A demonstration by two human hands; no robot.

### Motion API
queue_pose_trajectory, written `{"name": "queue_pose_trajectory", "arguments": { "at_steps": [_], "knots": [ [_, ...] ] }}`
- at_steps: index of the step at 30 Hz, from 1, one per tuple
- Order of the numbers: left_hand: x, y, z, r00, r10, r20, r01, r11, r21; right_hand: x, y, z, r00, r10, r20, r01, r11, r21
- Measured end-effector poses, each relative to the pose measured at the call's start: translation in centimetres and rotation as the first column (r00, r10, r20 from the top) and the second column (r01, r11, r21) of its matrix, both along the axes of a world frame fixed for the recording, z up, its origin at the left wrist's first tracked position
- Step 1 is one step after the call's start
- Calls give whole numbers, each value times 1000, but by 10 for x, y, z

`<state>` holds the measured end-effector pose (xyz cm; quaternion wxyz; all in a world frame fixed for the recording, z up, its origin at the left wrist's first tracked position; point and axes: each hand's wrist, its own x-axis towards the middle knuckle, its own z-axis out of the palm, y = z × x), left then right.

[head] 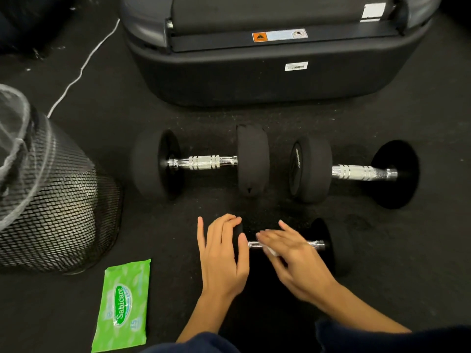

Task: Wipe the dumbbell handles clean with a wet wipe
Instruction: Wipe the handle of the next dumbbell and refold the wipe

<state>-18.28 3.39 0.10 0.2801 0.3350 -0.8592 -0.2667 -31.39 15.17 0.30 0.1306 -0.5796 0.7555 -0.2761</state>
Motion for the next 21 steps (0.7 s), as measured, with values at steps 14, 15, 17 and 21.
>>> {"name": "queue_pose_trajectory", "arguments": {
  "at_steps": [14, 15, 17, 21],
  "knots": [
    [1, -4, 5, 990, -33, 139, 37, 999, -30, 19, 3, -4, 995, -9, -96, 15, 998, 64],
    [1, -5, 5, 989, -35, 146, 41, 999, -35, 18, 8, -3, 994, 30, -103, -24, 998, 66],
    [3, -3, 5, 988, -31, 148, 36, 999, -34, 7, 14, -2, 992, 52, -115, -46, 998, 53],
    [2, 1, 6, 988, -7, 155, 12, 1000, -28, 3, -10, 4, 994, -44, -101, 52, 996, 78]
  ]
}}
